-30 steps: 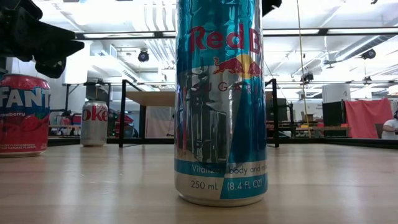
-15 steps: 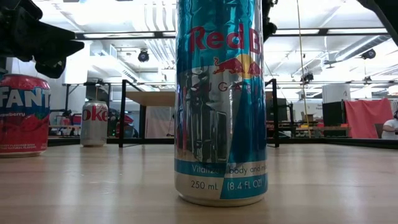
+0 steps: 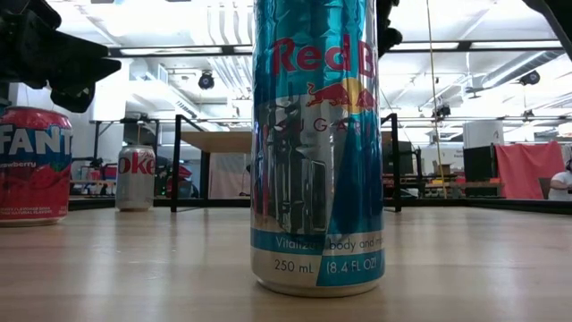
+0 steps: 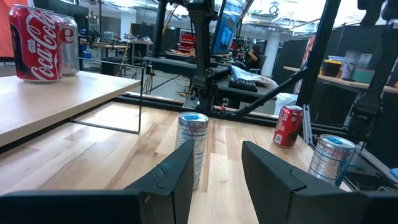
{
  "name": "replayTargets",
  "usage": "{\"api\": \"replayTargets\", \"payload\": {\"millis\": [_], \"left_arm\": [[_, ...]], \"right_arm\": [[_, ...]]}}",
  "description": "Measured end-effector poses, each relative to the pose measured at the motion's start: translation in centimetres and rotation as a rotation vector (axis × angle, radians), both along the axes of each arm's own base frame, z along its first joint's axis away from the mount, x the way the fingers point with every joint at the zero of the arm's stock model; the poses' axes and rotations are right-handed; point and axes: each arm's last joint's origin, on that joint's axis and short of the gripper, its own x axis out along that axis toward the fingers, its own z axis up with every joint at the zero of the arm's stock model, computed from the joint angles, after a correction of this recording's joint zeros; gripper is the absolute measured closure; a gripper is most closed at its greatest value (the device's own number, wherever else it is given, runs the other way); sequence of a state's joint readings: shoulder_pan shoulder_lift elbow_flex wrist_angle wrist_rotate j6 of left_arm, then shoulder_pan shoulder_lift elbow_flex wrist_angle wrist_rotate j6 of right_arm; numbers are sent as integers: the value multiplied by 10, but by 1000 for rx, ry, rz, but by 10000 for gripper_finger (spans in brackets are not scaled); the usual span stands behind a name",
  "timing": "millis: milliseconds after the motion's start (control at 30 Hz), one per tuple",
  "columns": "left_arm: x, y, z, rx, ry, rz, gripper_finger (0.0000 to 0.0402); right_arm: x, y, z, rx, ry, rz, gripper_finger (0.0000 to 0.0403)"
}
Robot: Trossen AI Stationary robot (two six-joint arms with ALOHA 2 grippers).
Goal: Place canned beverage on shelf
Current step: Adjust the red and silver soda can on the shelf
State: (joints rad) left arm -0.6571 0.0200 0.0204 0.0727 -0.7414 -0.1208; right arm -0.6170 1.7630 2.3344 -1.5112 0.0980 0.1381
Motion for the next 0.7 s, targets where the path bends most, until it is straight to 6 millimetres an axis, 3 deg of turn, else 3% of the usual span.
{"api": "replayTargets", "payload": {"millis": [167,400,700], "left_arm": [[0,0,0,0,0,-1,283],[0,0,0,0,0,0,283],[0,0,0,0,0,0,283]], "right_arm": [[3,-1,-2,26,-16,-11,21],[12,-3,-11,-69,117,282,21],[18,-6,-17,-8,81,159,21]]}}
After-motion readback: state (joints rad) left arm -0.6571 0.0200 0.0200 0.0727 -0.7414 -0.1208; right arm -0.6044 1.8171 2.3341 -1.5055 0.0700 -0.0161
